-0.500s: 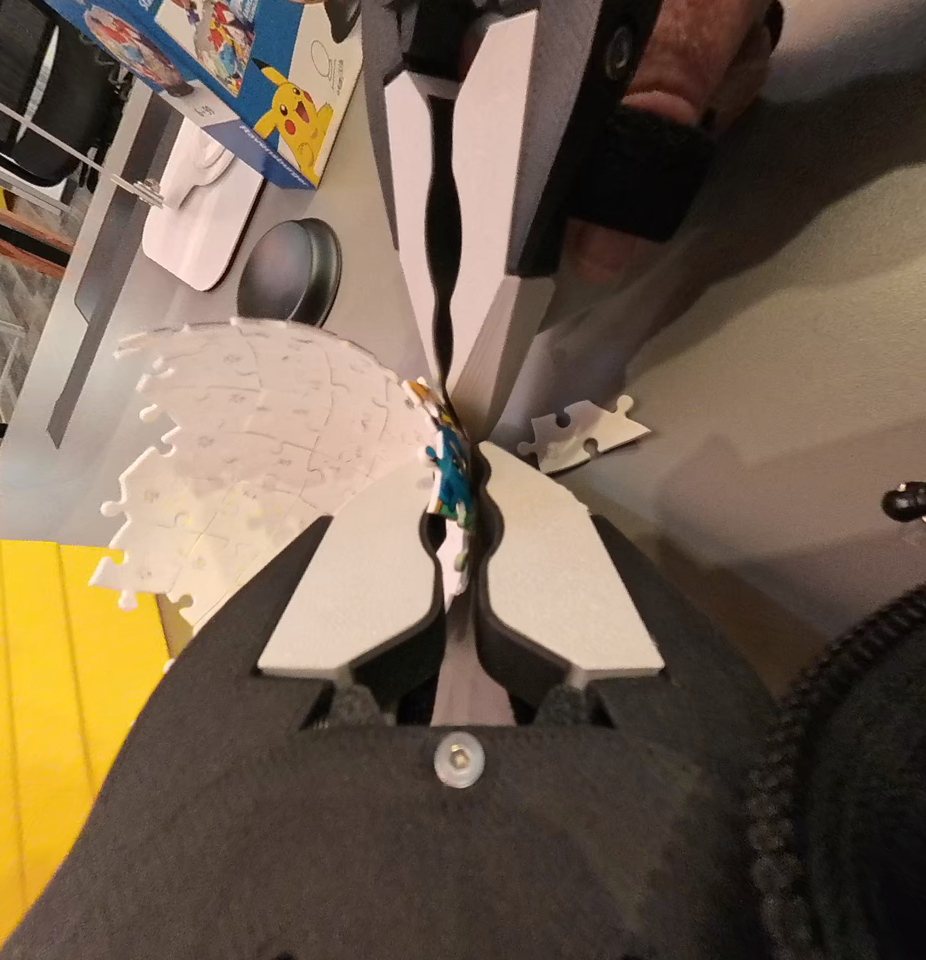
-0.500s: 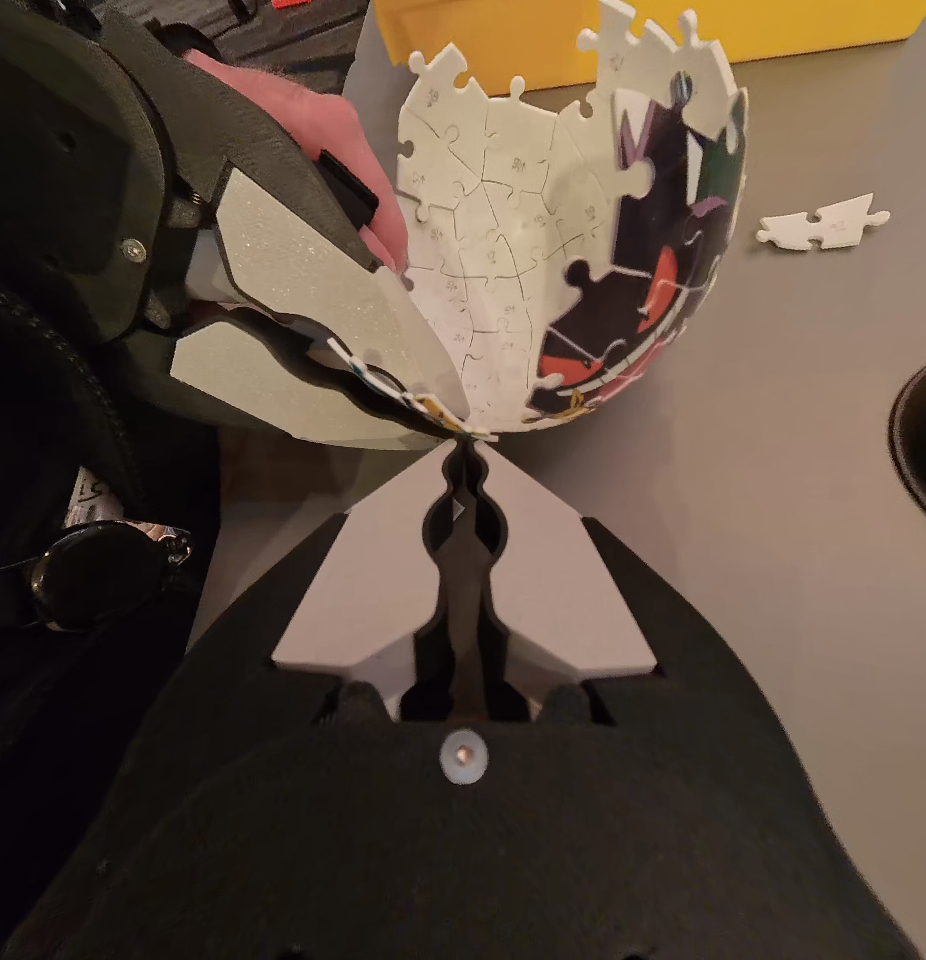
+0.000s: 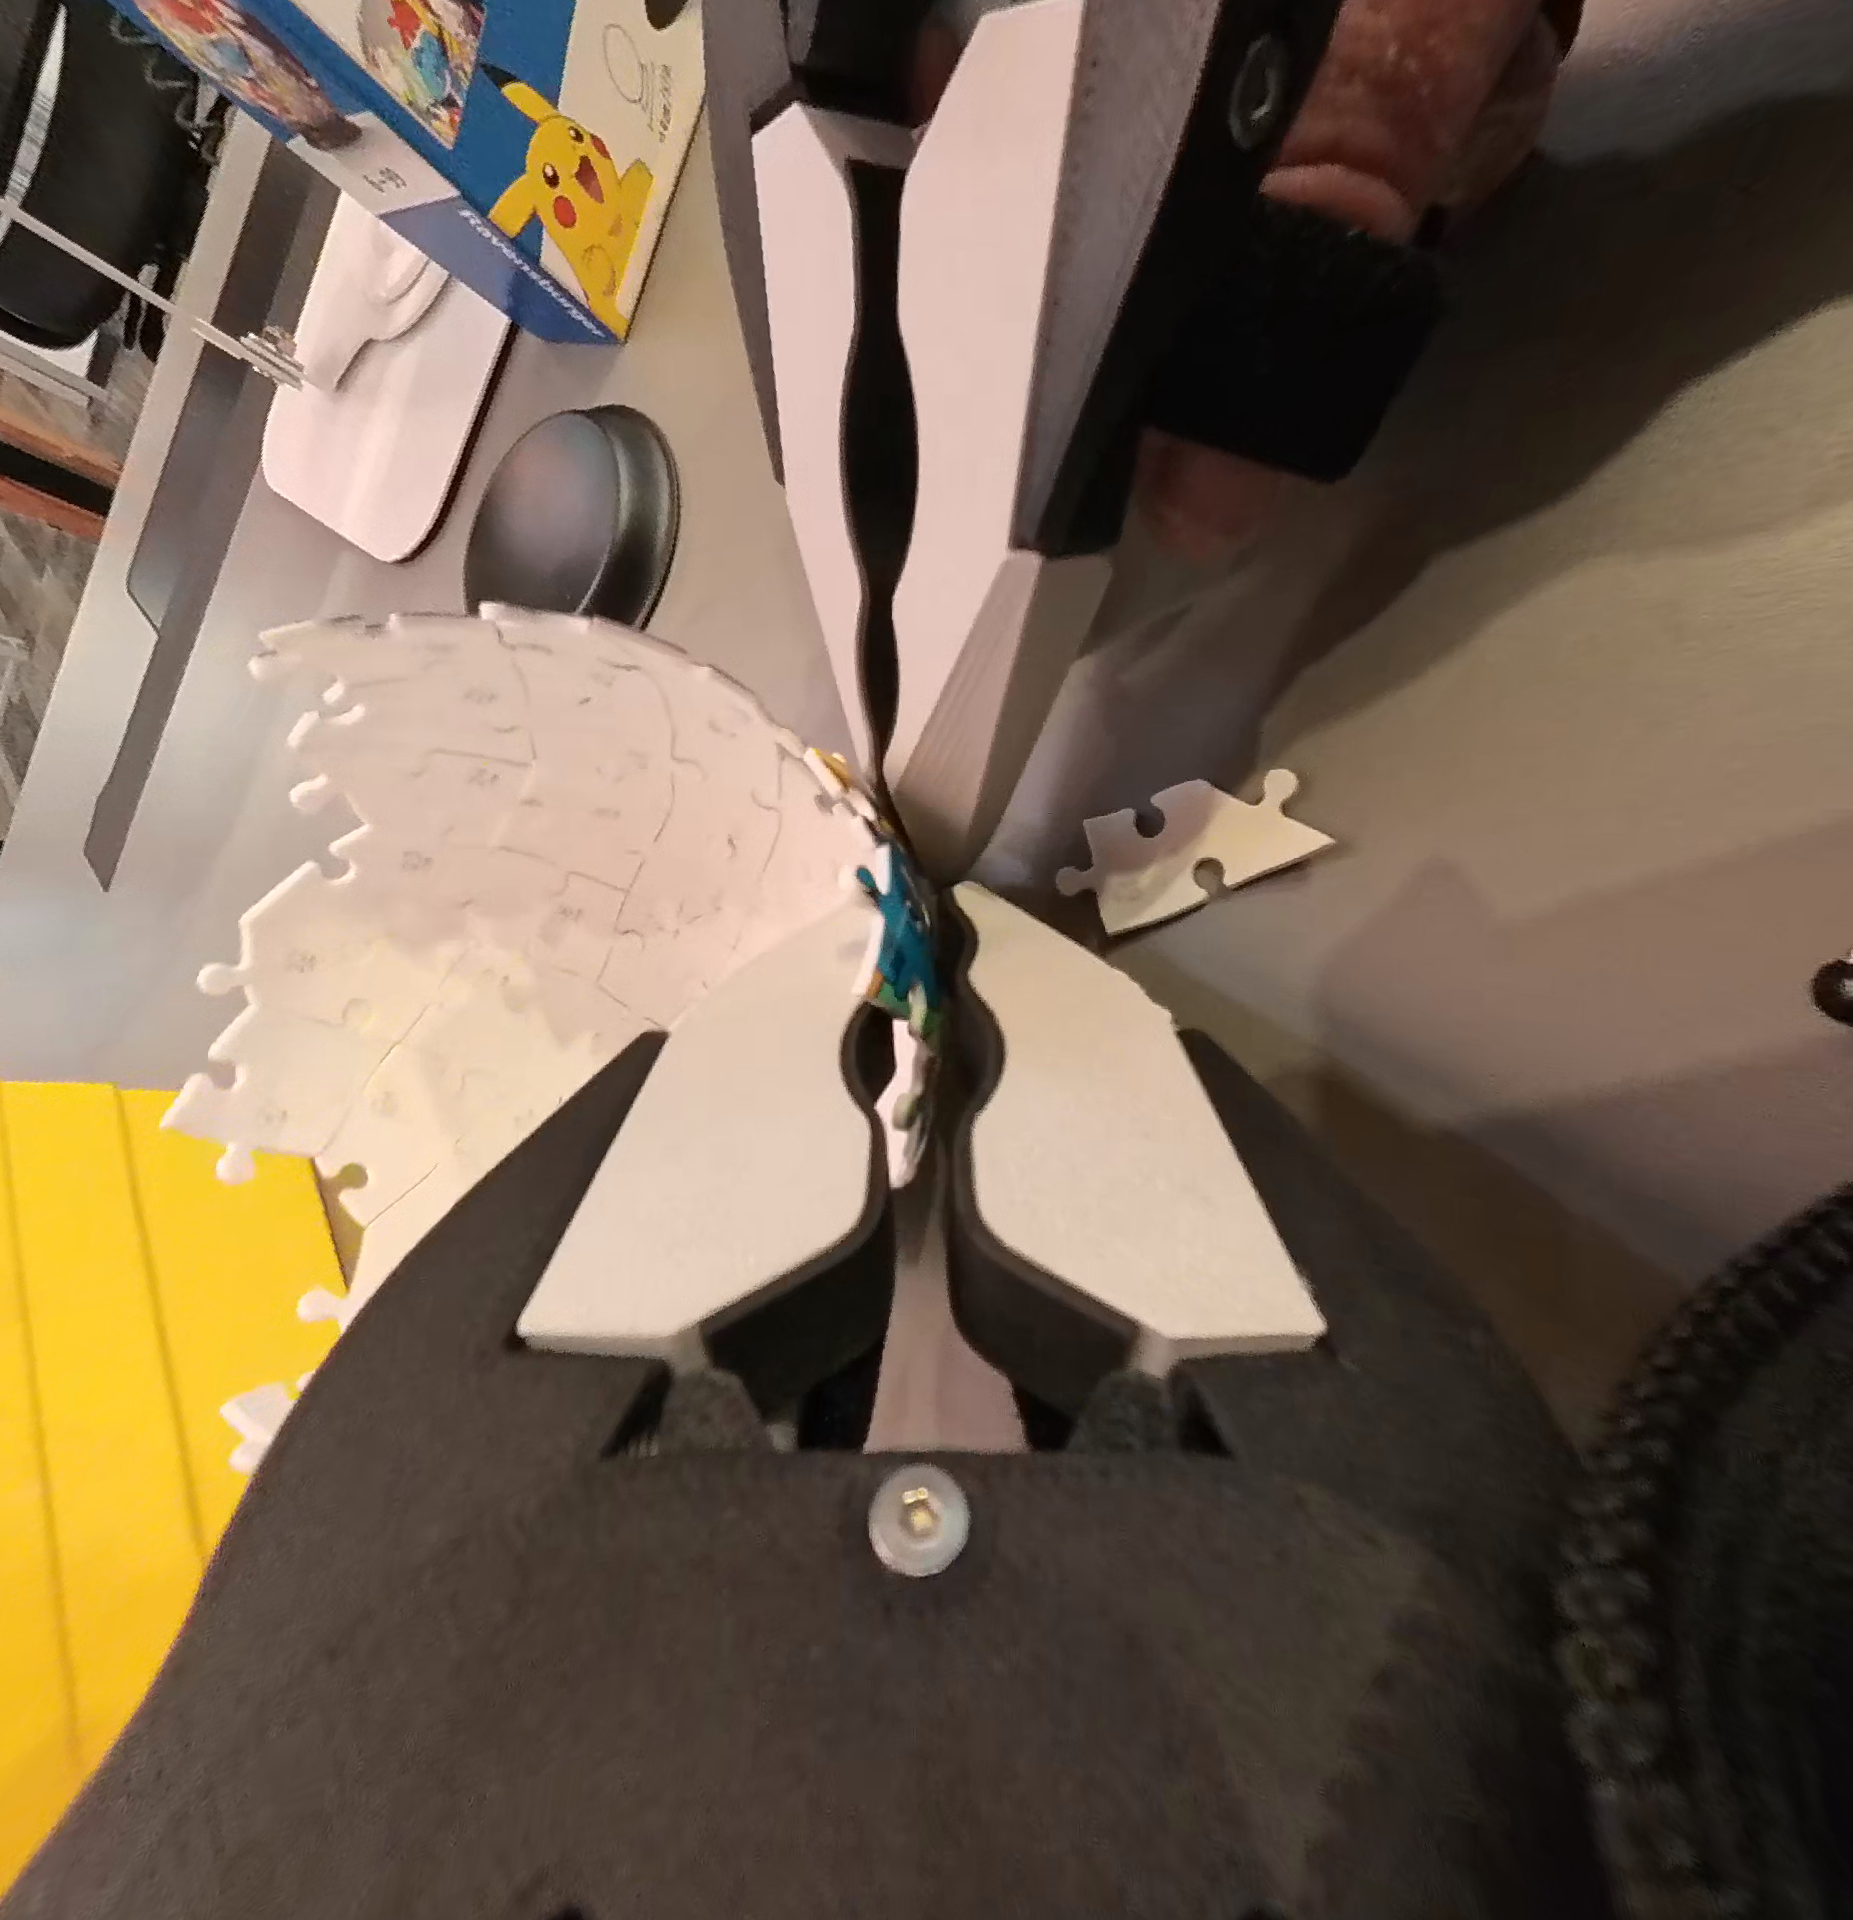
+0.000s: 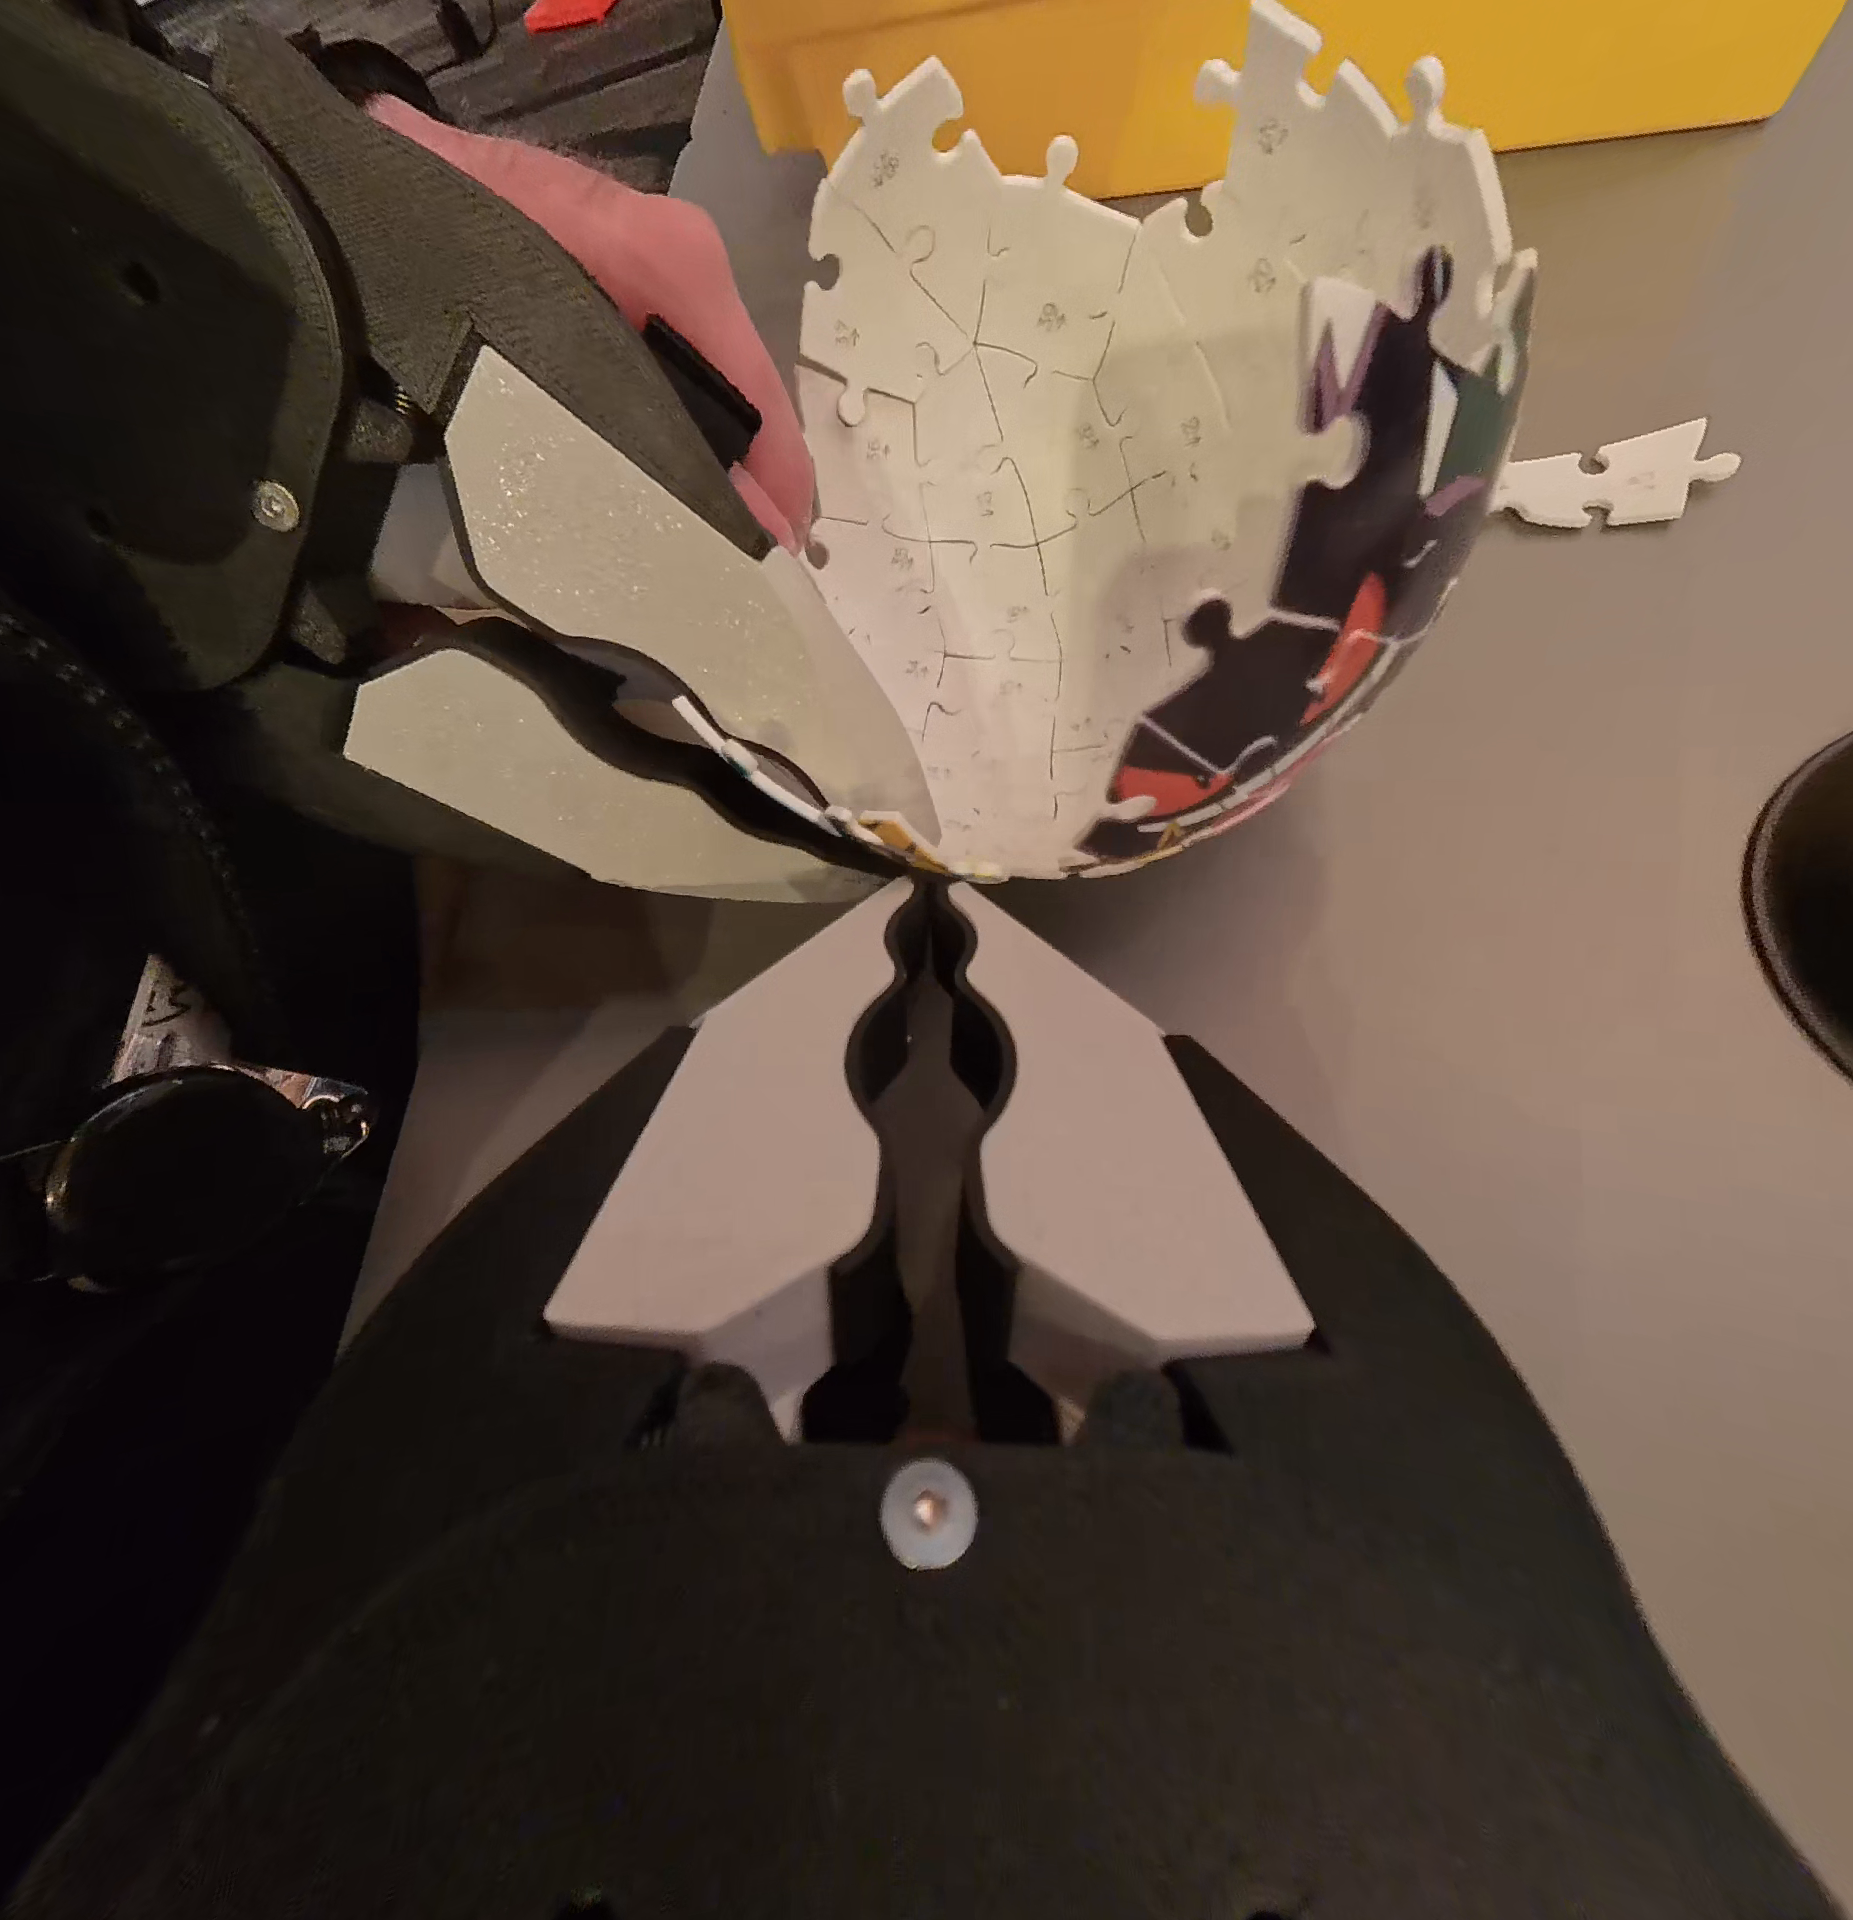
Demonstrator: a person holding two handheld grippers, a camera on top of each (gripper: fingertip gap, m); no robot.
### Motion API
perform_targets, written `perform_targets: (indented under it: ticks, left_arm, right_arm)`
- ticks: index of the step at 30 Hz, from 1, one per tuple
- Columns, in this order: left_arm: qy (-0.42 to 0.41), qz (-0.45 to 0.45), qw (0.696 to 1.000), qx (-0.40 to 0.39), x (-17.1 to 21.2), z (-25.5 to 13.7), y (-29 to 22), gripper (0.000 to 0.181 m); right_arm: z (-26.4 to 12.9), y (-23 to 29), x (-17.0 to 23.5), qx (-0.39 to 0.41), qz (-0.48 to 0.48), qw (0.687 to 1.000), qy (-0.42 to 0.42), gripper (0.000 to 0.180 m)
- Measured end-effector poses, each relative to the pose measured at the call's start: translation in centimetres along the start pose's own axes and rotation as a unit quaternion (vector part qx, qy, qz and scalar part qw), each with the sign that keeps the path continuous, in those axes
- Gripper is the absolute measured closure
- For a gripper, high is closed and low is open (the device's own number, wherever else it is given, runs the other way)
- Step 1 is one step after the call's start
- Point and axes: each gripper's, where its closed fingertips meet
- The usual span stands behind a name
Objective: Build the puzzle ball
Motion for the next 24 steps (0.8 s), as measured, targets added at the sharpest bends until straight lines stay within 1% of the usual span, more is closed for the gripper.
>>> perform_targets:
  ticks: [11,24]
  left_arm:
    - [-0.008,-0.008,1.000,-0.006,0.15,-0.03,0.25,0.177]
    - [-0.013,-0.030,0.999,-0.009,0.47,0.07,0.34,0.158]
  right_arm:
    - [0.04,-0.05,-0.04,0.000,0.005,1.000,0.000,0.180]
    - [0.16,-0.08,0.00,-0.001,0.008,1.000,0.003,0.180]
Point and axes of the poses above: each gripper's, where its closed fingertips meet, z out along the fingers, x out of its underside, y = z × x across the jaws, and after that the axes turned 8 degrees about -y, right-handed
